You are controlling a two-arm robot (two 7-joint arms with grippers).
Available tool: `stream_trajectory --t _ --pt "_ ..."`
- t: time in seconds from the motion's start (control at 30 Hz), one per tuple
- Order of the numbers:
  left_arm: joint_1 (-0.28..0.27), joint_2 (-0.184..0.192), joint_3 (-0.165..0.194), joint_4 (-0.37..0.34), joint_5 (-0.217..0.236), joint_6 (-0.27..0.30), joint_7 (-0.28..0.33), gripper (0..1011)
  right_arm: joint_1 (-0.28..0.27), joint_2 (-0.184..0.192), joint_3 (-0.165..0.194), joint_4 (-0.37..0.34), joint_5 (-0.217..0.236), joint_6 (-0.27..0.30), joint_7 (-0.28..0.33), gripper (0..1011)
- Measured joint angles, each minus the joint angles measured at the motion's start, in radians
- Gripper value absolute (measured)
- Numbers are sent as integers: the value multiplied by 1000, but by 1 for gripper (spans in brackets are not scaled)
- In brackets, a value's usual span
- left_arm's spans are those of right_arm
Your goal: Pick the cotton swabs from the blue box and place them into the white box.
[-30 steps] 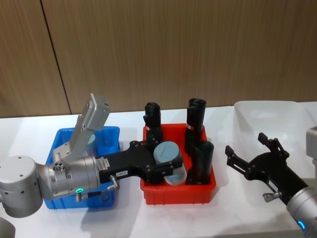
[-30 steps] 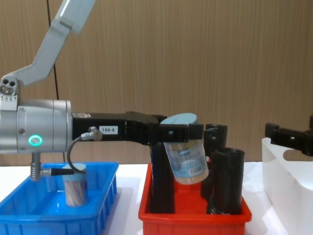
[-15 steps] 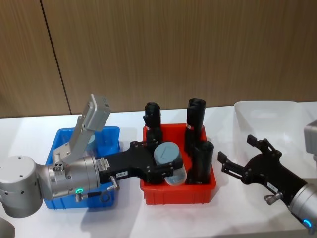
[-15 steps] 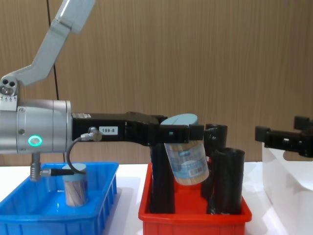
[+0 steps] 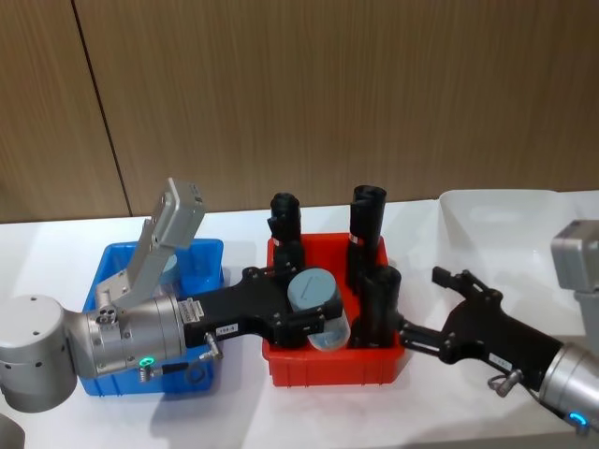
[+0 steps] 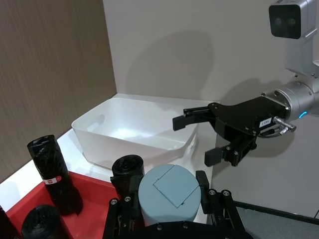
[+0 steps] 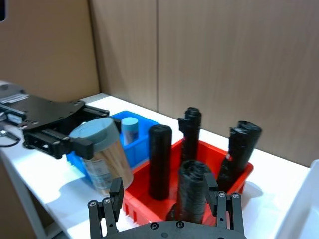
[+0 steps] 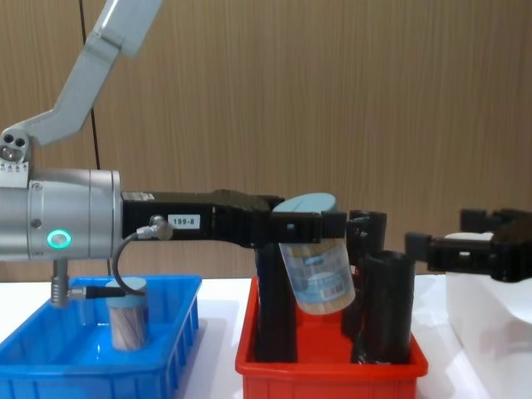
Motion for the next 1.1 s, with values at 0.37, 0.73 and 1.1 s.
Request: stream_trajectory --t 0.37,0.73,1.1 --pt "0 0 0 0 0 0 0 671 40 -14 -26 34 -34 15 85 1002" --pt "0 0 0 0 0 0 0 671 72 -38 -52 66 -66 19 129 1002" --pt "0 0 0 0 0 0 0 671 95 -56 -77 92 -93 19 165 1002"
